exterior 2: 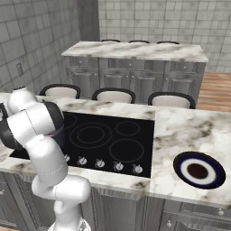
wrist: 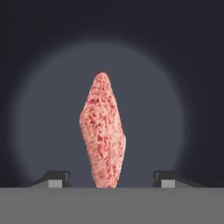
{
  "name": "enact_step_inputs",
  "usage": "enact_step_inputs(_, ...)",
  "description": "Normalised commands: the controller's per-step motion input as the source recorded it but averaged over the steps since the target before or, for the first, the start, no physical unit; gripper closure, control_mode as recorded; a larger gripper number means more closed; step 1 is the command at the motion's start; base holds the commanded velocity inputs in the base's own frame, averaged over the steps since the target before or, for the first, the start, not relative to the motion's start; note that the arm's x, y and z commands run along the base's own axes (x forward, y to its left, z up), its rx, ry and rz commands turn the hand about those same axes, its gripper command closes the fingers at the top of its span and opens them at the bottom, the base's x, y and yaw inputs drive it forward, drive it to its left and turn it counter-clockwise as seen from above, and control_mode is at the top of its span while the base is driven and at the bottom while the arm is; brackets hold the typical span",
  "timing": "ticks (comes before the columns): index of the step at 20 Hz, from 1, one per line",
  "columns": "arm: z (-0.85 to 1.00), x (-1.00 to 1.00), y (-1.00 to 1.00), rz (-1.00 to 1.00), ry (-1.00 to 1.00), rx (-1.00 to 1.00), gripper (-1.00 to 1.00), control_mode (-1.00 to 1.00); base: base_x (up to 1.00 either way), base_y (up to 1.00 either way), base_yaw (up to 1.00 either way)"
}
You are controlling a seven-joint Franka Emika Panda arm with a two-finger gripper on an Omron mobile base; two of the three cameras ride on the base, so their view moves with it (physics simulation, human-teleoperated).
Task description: Retrieve the frozen meat and place it in the pot on a burner. Then turn the burner on.
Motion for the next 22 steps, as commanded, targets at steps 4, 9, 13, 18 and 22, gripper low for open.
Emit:
enact_step_inputs(4,0.00,0.12,0.00,0.00,0.00,0.00,-1.00,-1.00,0.00,0.00,0.00)
enact_step_inputs(9,0.00,0.01,0.00,0.00,0.00,0.00,-1.00,-1.00,0.00,0.00,0.00)
enact_step_inputs(13,0.46,-0.19,0.00,0.02,-0.01,0.00,-1.00,-1.00,0.00,0.00,0.00)
enact_step_inputs(18,0.79,-0.33,0.00,0.02,-0.03,-0.06,-1.00,-1.00,0.00,0.00,0.00)
enact_step_inputs(22,0.56,-0.54,-0.31,0.03,-0.14,-0.08,-1.00,-1.00,0.00,0.00,0.00)
